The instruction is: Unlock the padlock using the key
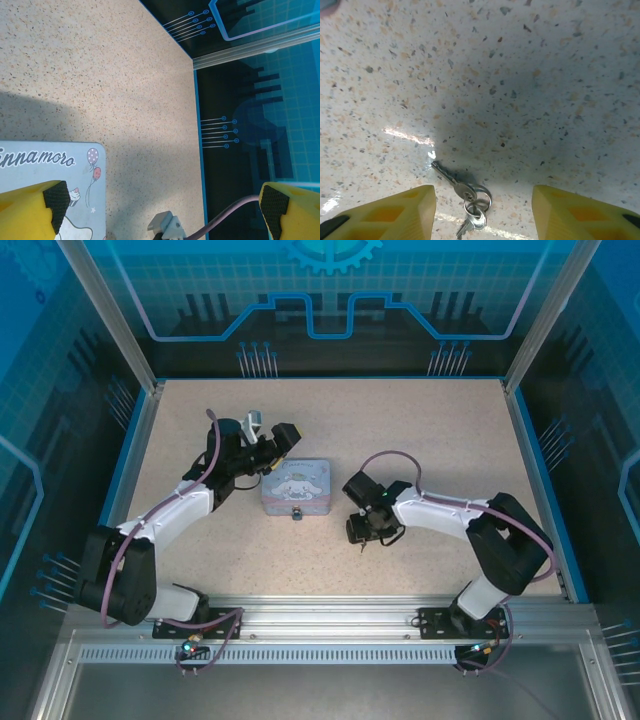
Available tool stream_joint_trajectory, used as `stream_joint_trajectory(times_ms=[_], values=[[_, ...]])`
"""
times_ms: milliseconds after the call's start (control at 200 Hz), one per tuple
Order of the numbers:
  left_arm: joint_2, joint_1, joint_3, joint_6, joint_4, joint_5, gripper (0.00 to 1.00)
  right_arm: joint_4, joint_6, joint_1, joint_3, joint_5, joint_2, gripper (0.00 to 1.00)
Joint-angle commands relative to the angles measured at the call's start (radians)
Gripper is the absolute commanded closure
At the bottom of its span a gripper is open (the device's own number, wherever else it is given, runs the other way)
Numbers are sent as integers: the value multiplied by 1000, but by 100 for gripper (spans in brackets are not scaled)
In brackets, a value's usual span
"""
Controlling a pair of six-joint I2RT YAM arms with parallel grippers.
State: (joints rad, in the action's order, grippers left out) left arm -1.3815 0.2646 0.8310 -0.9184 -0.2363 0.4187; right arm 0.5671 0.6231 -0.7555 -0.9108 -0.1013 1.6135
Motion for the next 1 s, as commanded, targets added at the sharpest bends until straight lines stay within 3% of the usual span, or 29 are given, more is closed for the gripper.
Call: stream_joint_trajectory(times_ms=[0,265,625,795,950,995], values=[[-11,4,13,-5,-4,5,1,25,-31,-22,-22,-15,27,48],[-16,4,17,-5,-5,5,1,-15,-63,-29,-11,-10,66,53],[-19,4,18,-10,-9,2,1,-4,-65,-72,-32,-37,92,70],[-24,4,19,-14,-14,4,1,-3,-60,-79,-32,-42,102,81],[-24,4,20,-15,-16,3,1,3,-67,-79,-32,-42,94,100],[-24,4,19,-15,-16,4,1,5,-70,-76,-32,-41,87,100]])
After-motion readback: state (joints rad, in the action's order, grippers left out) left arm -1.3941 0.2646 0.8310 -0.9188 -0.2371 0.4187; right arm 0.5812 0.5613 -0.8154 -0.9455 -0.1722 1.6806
